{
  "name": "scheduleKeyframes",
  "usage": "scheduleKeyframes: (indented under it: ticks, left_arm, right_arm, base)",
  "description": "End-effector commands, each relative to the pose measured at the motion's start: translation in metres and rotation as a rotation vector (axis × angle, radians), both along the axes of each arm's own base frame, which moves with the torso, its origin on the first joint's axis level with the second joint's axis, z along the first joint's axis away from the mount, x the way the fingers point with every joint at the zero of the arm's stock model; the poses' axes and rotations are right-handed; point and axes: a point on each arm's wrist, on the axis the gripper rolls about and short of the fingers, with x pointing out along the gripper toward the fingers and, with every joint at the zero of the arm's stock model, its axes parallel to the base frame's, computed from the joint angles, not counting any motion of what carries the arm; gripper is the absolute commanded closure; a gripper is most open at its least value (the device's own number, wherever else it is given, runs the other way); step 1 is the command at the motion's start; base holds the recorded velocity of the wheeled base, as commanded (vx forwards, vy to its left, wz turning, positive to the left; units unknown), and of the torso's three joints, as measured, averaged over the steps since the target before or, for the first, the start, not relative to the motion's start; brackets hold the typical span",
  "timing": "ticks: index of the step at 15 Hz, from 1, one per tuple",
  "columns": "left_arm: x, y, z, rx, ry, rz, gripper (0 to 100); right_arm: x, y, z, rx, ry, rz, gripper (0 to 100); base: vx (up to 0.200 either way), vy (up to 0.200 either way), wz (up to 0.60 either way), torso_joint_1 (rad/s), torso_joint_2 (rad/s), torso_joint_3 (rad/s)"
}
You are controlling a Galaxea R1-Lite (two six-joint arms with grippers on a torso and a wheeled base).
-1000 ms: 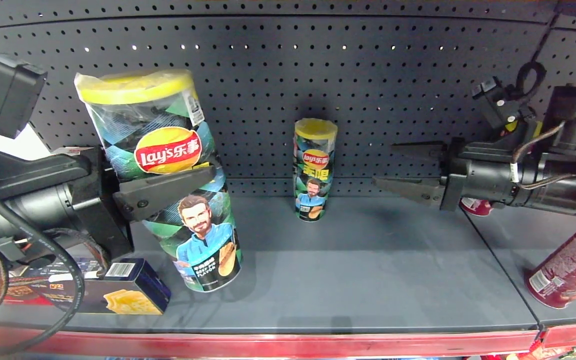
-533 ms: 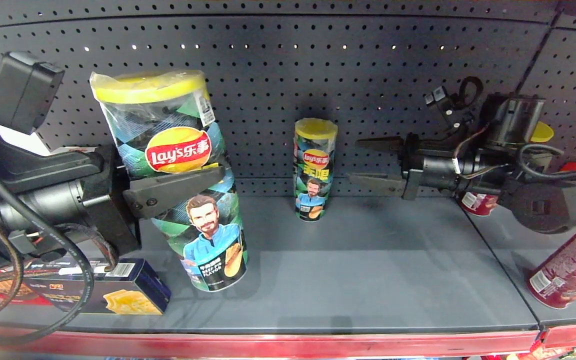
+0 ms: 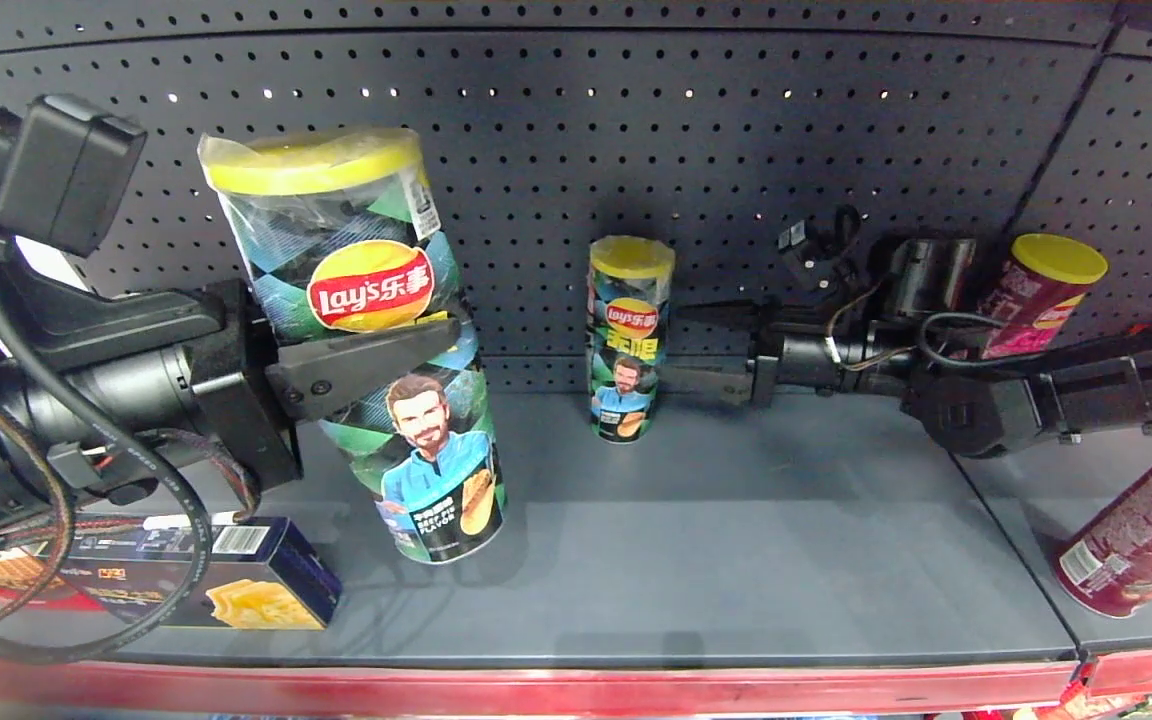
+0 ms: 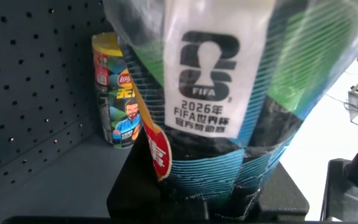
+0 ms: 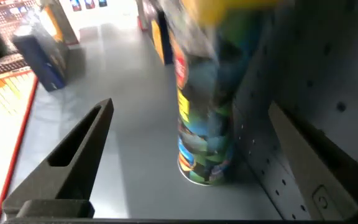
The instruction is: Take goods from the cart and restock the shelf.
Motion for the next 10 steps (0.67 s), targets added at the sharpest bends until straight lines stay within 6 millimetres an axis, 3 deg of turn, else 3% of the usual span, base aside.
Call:
scheduleKeyframes:
  ticks: [1,10]
  left_arm:
    - [0.001,0.0,-0.001,-0.002,0.01,-0.001,100]
    - [0.001,0.0,-0.004,-0.006,0.029,0.003,100]
  right_arm:
    - [0.012,0.005,-0.014,-0.008,0.018,0.003,0]
    - [0.035,0.032,-0.037,-0.009,0.018,0.04,0]
  base:
    - [0.0,0.0,0.0,0.0,0.0,0.0]
    - [0.0,0.0,0.0,0.0,0.0,0.0]
